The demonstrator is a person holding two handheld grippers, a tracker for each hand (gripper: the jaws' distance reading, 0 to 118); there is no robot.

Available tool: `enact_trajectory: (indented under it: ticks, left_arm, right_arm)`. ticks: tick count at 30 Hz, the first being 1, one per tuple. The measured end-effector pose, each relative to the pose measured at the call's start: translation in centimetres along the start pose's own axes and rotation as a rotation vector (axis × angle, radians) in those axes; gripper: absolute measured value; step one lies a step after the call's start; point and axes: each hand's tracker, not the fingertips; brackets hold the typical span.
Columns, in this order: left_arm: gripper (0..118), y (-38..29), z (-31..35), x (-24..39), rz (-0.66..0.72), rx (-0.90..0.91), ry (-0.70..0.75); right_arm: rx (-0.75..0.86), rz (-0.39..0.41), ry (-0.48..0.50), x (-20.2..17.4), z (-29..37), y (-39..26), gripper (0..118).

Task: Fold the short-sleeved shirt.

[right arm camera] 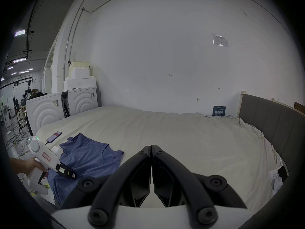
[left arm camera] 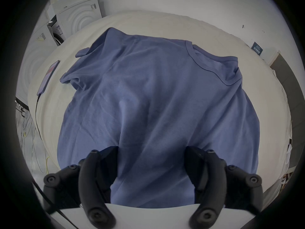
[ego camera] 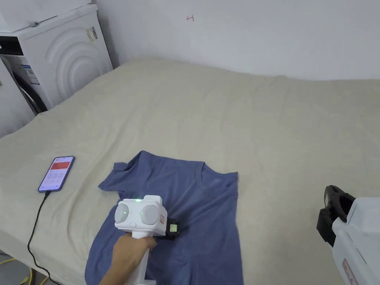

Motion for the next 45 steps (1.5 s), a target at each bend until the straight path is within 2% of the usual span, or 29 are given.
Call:
enact_trajectory:
  ticks: [1, 2, 3, 4, 6, 11, 15, 20, 27, 33, 36, 40, 45]
  left_arm:
    - [75, 0.0, 0.3, 0.1, 0.001, -0.001, -0.015]
    - [64, 0.0, 0.6, 0.3, 0.002, 0.005, -0.025]
    - [46, 0.0, 0.8, 0.5, 0.0, 0.013, -0.018]
    - [33, -0.1, 0.9, 0.7, -0.022, 0.017, -0.003]
    - [0, -0.6, 0.8, 0.9, -0.105, 0.023, 0.062]
    - [0, -1.1, 3.3, -0.3, -0.052, 0.103, -0.03]
    - [0, -0.3, 7.1, -1.3, 0.004, 0.194, -0.158]
    - [0, 1.4, 11.8, 0.3, -0.006, 0.29, -0.251]
    - [0, 5.9, 17.9, 8.4, -0.183, 0.447, -0.356]
    - [0, 8.5, 22.9, 17.0, -0.332, 0.53, -0.5]
    - [0, 8.6, 25.3, 21.7, -0.427, 0.568, -0.543]
    - [0, 9.0, 27.2, 26.6, -0.479, 0.617, -0.66]
    - [0, 7.8, 28.0, 31.9, -0.551, 0.584, -0.755]
  right_arm:
    - [-0.002, -0.002, -0.003, 0.2, 0.1, -0.1, 0]
    - [-0.003, -0.004, -0.005, 0.3, 0.2, -0.1, 0]
    - [-0.004, -0.008, -0.008, 0.5, 0.3, -0.1, 0]
    - [-0.003, -0.011, -0.011, 0.7, 0.4, -0.1, 0]
    - [-0.001, -0.019, -0.015, 1.0, 0.5, 0.0, 0]
    - [0.013, -0.032, -0.023, 1.7, 1.2, 0.4, 0]
    - [0.029, -0.034, -0.029, 2.5, 2.0, 0.8, 0]
    - [0.044, -0.046, -0.051, 3.9, 3.1, 1.0, 0]
    - [0.074, -0.05, -0.111, 6.6, 5.8, 1.7, 0]
    - [0.119, -0.063, -0.199, 9.8, 8.7, 2.6, 0]
    - [0.14, -0.066, -0.251, 11.6, 10.1, 3.0, 0]
    - [0.157, -0.069, -0.316, 13.5, 12.2, 3.5, 0]
    - [0.164, -0.074, -0.388, 16.0, 14.3, 3.2, 0]
